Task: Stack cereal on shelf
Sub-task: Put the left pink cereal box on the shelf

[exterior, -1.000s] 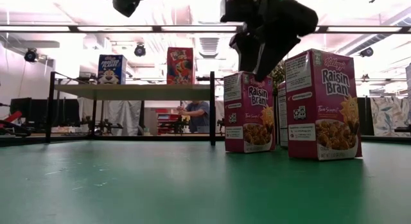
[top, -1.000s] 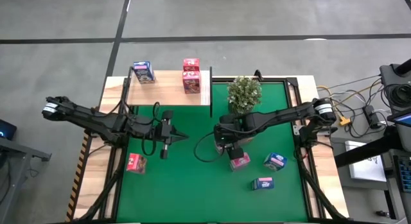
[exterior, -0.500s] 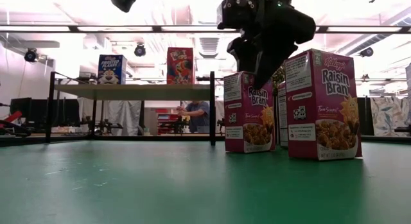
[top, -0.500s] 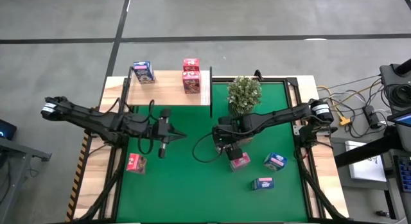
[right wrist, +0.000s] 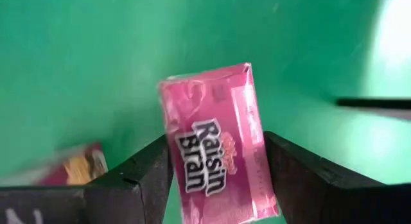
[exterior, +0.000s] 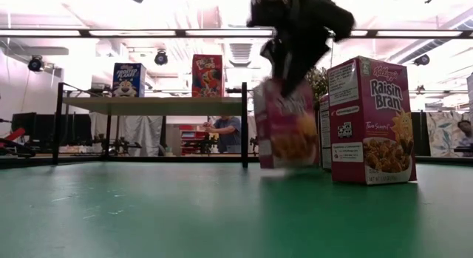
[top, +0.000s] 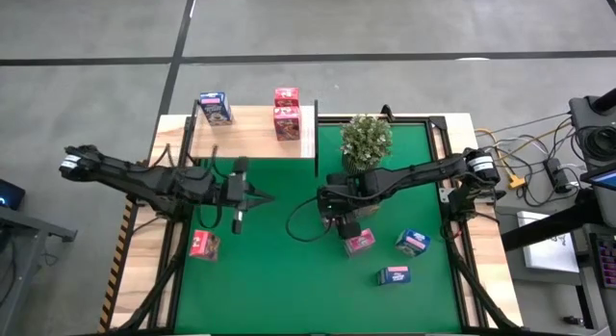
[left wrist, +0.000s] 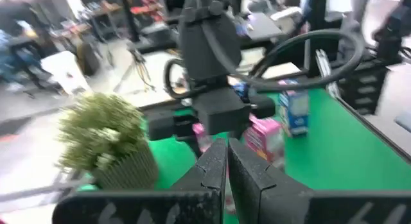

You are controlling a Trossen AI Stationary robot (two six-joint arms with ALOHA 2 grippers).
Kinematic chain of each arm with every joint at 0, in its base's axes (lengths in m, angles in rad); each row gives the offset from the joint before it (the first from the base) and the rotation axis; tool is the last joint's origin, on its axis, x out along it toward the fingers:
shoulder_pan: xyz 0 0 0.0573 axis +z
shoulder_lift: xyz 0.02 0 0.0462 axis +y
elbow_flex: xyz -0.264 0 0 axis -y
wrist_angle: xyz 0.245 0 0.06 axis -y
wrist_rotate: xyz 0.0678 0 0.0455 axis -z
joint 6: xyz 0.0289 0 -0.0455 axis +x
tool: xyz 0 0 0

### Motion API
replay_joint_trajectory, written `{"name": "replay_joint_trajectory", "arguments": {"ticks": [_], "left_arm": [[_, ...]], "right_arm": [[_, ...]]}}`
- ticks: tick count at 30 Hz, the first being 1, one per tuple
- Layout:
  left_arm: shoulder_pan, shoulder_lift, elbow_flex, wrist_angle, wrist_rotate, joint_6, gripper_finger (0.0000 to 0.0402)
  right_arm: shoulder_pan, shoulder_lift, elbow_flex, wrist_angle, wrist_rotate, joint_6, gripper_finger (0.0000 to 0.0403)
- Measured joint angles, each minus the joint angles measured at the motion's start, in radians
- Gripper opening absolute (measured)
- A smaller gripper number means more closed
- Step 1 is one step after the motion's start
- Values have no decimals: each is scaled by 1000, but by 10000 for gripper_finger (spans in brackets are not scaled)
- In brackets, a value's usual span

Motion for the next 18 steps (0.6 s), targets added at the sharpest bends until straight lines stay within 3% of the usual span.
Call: {"name": "replay_joint_trajectory", "arguments": {"ticks": [8,18], "left_arm": [[0,-156,-1,-31,-202,62,0],[0,-294,-74,-44,-213,40,0]], "right_arm": [[-24,-1,188,4,1,85,215],[-48,-1,317,-56,1,140,215]]}}
